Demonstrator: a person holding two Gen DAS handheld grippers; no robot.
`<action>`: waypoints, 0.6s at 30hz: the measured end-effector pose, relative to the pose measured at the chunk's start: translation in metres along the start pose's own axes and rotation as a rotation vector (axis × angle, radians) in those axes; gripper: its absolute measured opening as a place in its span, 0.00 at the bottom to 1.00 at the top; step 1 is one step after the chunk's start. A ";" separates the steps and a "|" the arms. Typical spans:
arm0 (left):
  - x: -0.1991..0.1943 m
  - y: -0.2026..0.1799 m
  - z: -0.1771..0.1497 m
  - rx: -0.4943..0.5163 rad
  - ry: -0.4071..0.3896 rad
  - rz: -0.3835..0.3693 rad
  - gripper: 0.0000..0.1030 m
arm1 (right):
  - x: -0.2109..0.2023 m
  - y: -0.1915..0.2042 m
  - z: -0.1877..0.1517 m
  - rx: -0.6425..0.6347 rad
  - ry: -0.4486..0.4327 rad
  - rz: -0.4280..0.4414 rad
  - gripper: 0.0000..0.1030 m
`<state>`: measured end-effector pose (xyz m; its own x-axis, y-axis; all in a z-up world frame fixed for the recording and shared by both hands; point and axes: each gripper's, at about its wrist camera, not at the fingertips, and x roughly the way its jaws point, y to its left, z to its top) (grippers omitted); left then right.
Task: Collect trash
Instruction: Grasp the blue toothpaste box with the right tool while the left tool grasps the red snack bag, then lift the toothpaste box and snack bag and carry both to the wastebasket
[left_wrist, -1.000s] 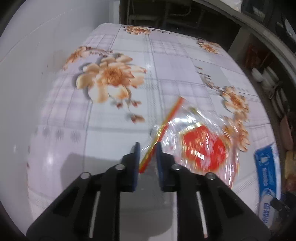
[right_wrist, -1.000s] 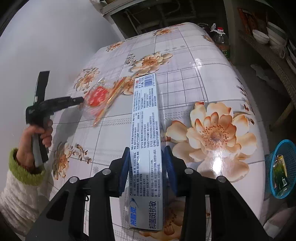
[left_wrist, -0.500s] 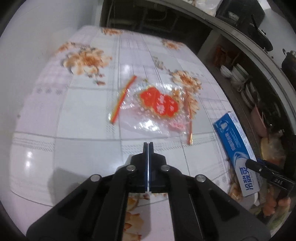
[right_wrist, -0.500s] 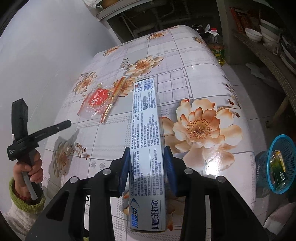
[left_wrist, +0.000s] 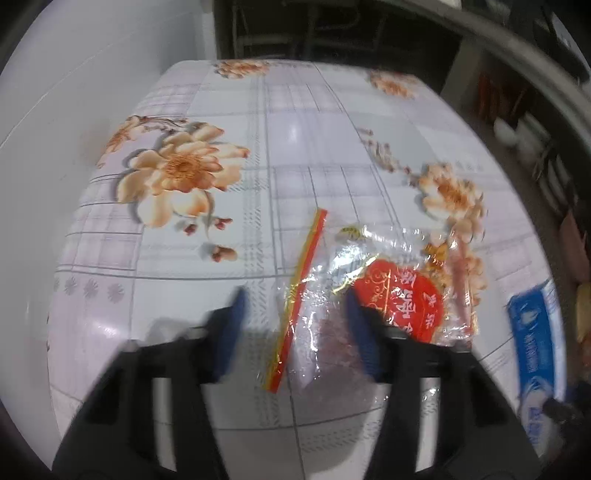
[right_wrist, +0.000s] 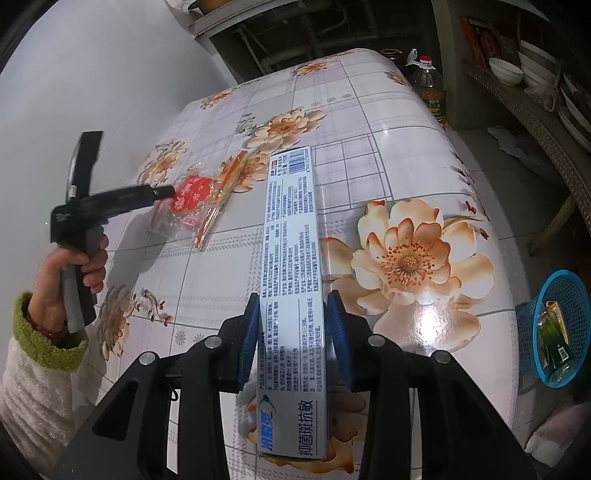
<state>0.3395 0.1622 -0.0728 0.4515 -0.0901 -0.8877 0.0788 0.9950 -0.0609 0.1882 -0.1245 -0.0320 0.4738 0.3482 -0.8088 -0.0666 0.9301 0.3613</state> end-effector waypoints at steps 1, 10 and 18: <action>0.002 -0.003 -0.002 0.017 0.005 -0.005 0.30 | 0.000 0.000 0.000 0.000 -0.001 0.000 0.35; -0.033 -0.006 -0.045 0.025 -0.057 -0.034 0.07 | -0.013 0.004 -0.001 -0.012 -0.058 0.021 0.34; -0.069 -0.014 -0.112 -0.044 -0.032 -0.153 0.07 | -0.015 0.022 -0.009 -0.080 -0.038 0.040 0.33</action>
<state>0.2080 0.1592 -0.0614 0.4654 -0.2411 -0.8516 0.1104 0.9705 -0.2145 0.1715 -0.1083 -0.0165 0.5023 0.3821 -0.7757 -0.1551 0.9223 0.3539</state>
